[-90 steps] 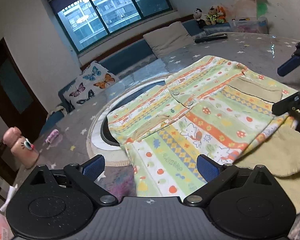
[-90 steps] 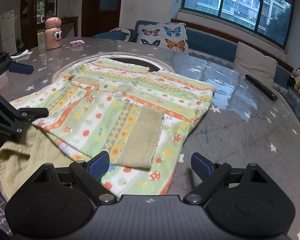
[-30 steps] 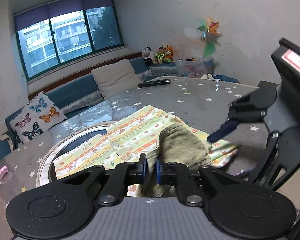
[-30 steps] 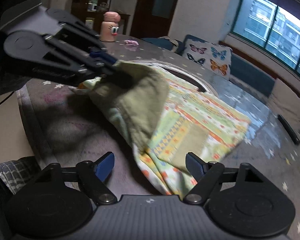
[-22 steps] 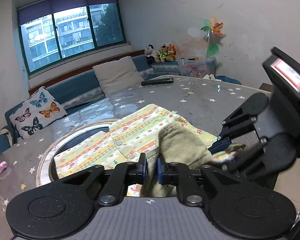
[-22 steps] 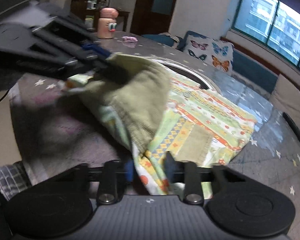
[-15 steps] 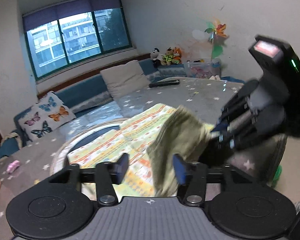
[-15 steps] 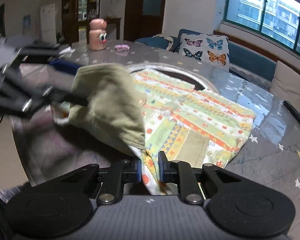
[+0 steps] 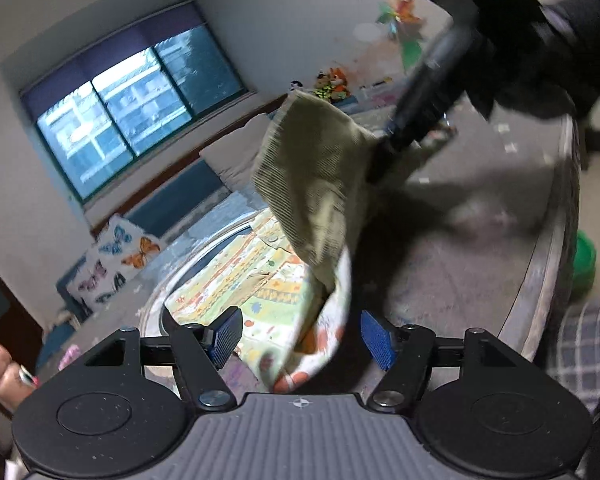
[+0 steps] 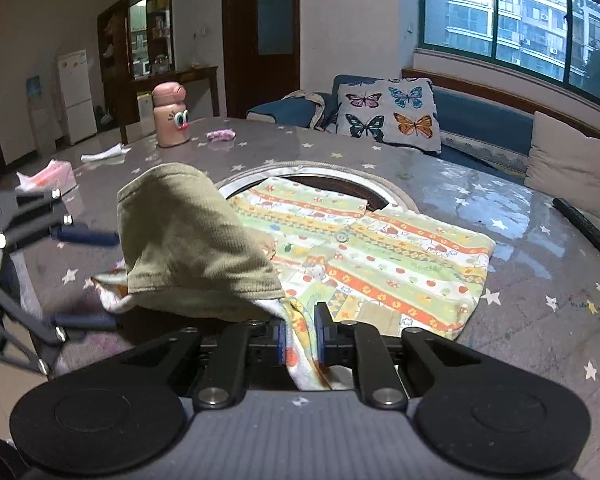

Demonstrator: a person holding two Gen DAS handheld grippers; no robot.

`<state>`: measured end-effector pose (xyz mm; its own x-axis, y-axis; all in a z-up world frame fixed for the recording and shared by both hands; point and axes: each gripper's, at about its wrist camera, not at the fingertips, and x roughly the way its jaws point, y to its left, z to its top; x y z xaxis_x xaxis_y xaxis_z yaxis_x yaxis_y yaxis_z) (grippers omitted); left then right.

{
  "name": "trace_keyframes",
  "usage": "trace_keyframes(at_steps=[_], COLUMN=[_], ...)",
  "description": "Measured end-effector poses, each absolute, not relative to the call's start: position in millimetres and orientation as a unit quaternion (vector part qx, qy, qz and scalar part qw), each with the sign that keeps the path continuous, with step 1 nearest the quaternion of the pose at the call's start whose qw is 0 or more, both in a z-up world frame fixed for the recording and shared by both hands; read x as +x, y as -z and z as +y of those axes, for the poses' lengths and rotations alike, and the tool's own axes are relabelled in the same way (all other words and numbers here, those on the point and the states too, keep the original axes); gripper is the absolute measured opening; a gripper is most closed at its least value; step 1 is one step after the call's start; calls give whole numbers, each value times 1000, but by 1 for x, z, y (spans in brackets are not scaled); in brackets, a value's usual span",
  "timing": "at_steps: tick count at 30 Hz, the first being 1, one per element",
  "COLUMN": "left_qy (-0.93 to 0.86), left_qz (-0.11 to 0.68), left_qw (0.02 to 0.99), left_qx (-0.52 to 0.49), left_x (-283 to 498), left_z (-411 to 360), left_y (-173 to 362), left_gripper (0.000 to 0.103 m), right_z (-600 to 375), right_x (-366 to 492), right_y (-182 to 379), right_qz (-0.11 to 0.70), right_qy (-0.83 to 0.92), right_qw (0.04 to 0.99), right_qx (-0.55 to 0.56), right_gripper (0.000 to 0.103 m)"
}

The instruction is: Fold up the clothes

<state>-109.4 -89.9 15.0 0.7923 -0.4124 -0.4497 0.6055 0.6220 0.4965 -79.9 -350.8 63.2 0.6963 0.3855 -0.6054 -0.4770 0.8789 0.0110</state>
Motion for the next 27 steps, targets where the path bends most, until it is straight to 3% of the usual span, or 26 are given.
trace_keyframes(at_steps=[2, 4, 7, 9, 11, 27], left_qy=[282, 279, 280, 284, 287, 316], left_qz=[144, 139, 138, 142, 143, 147], left_qw=[884, 882, 879, 879, 883, 900], left_qx=[344, 355, 360, 356, 344, 263], left_x=[-107, -104, -101, -99, -99, -155], left_z=[-92, -93, -90, -88, -84, -59], left_y=[-9, -6, -6, -11, -18, -83], left_gripper=[67, 57, 37, 15, 9, 4], right_z=[-351, -352, -353, -352, -350, -360], right_x=[-79, -78, -78, -80, -84, -174], right_y=[-64, -65, -64, -63, -63, -95], right_qz=[309, 308, 306, 305, 304, 294], right_qy=[-234, -232, -230, -229, -229, -280], right_qw=[919, 920, 921, 921, 921, 910], right_qx=[-71, -69, -72, -80, -82, -83], right_gripper=[13, 13, 13, 13, 12, 7])
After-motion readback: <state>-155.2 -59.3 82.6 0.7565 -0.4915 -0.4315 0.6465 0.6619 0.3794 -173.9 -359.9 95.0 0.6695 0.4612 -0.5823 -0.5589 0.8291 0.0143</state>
